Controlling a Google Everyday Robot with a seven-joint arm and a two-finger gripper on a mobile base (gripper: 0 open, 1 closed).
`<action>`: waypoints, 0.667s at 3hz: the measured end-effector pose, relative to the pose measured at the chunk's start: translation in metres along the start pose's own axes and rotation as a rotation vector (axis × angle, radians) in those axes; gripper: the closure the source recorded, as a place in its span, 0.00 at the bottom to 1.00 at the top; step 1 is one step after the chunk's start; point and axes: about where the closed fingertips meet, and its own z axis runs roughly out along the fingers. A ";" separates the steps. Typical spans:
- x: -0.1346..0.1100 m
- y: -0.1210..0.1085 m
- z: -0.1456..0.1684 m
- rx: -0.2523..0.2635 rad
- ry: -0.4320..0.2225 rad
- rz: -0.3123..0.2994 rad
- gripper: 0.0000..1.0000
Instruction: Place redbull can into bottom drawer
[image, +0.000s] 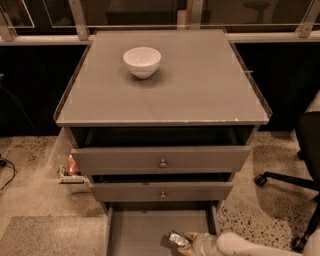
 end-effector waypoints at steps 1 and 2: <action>0.006 0.004 0.023 -0.029 0.025 -0.008 1.00; 0.011 0.012 0.049 -0.067 0.051 -0.014 1.00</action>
Offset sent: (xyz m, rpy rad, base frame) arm 0.0033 0.0434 -0.0718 -0.0458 0.0989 0.0913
